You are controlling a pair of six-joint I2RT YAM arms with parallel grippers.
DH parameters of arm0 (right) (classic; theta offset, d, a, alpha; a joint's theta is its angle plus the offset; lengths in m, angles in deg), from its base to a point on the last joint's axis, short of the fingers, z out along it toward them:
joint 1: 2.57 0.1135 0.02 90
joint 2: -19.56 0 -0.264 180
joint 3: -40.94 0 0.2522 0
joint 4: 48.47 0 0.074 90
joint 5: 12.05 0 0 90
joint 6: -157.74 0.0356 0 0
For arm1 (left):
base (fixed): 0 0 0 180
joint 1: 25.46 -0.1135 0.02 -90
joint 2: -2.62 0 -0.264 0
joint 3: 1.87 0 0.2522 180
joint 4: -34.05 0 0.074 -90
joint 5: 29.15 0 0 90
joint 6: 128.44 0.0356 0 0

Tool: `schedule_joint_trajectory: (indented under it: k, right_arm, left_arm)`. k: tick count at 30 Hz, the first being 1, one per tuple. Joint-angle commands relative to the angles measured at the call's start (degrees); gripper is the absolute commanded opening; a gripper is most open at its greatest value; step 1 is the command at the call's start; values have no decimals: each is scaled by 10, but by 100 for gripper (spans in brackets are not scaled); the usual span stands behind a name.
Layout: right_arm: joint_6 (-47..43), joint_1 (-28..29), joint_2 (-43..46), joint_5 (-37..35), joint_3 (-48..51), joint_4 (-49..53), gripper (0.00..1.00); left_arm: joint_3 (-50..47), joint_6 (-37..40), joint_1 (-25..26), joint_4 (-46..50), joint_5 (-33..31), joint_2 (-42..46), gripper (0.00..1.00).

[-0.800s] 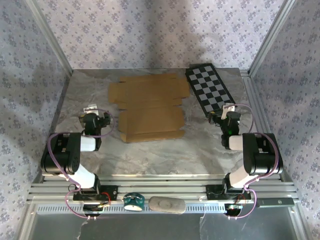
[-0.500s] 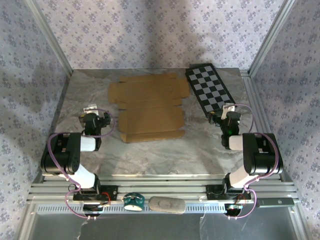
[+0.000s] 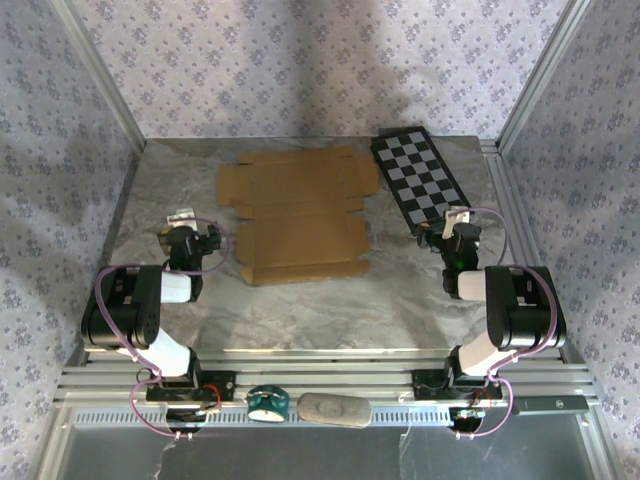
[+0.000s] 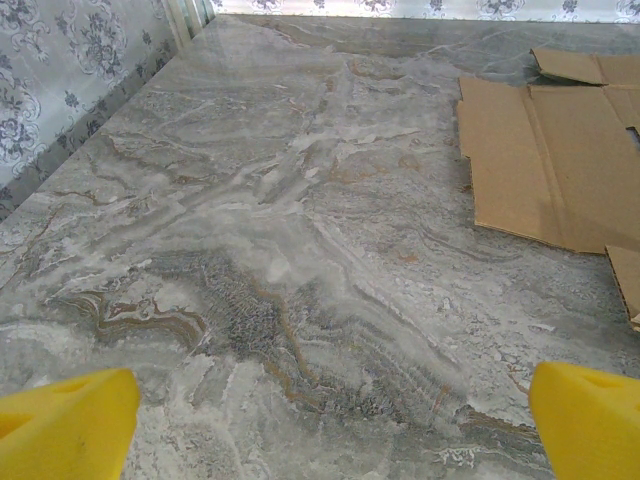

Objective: Fold the paper box

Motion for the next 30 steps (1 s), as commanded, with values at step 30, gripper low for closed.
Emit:
schedule_joint_trajectory:
  k: [30]
  right_arm:
    - [364,213,25,42,-578,938,69]
  left_arm:
    - [554,-536,186,968,231,-19,64]
